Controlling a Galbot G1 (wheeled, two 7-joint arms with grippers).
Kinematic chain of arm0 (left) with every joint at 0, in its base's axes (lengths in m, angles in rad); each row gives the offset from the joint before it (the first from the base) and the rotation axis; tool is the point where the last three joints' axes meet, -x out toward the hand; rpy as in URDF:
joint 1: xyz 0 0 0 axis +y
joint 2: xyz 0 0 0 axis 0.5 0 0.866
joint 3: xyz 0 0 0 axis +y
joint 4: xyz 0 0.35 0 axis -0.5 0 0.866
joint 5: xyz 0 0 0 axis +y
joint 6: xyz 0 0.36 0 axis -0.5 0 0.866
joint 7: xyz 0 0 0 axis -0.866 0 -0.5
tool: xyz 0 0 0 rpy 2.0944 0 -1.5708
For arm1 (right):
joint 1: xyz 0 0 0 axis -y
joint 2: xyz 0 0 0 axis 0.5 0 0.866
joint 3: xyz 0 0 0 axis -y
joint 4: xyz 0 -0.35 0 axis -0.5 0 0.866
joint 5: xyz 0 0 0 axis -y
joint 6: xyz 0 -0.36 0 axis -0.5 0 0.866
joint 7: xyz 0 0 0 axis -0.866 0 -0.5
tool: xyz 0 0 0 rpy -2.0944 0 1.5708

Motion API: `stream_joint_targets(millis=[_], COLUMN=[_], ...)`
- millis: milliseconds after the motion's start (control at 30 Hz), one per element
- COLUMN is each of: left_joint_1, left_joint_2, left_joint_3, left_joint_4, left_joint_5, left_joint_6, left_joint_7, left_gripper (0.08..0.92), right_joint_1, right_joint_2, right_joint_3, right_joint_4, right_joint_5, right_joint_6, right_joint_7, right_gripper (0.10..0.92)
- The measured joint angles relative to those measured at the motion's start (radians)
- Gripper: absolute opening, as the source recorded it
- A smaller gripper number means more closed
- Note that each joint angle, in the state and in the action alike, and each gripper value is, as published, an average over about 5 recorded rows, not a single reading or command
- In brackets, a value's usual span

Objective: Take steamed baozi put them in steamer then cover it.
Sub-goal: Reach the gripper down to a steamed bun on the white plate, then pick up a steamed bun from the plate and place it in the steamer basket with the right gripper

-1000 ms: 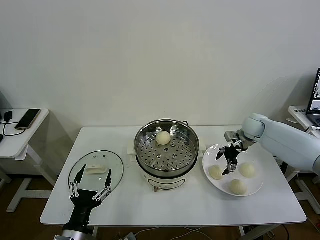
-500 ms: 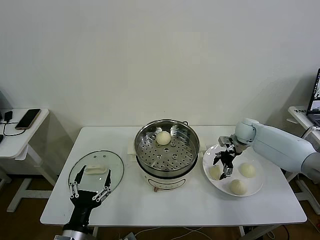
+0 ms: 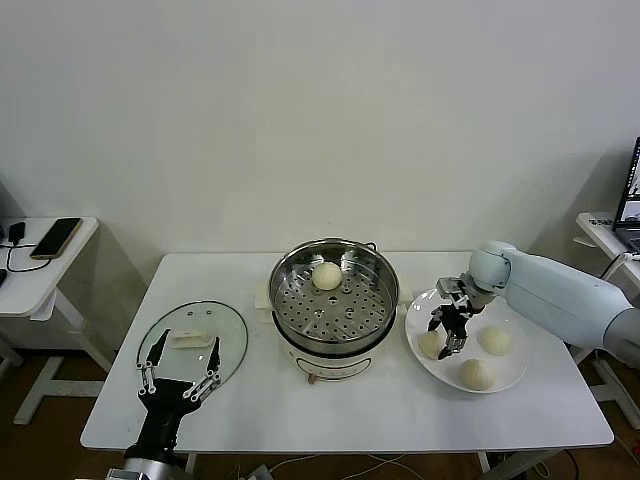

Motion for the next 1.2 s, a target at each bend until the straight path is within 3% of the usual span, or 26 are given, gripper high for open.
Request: stream_joint_targets(millis=[367,667,967,1200], left_joint_1=[-0.013,-0.015,-0.021,-0.026], left_joint_2=[0.014,0.021,0.018,0.019], left_joint_3=[0.020,0.038,0.054,0.054], left_joint_4=[-0.014,-0.028,-0.038,-0.040], left_joint_5=[-0.002,-0.004,-0.003,-0.003], left_joint_6=[0.001,-0.004,-0.007,-0.005], left_joint_7=[-0.002,-0.004,-0.005,-0.006], left_gripper=[0.823,0.823,0.823,0.823], right_joint_1=[0.274,0.574,0.660,0.618], right_joint_2=[-0.048,0.031,0.188,0.329], right_joint_3=[-0.123,-0.262,-0.332,-0.367], right_joint_4=[0.139,0.273,0.326,0.284], right_joint_5=[0.065,0.203,0.365,0.429], right_joint_6=[0.007,-0.028,-0.107,-0.167], right_joint_7=[-0.113,-0.172,-0.094,-0.005], right_gripper=[0.677,0.663,0.653,0.645])
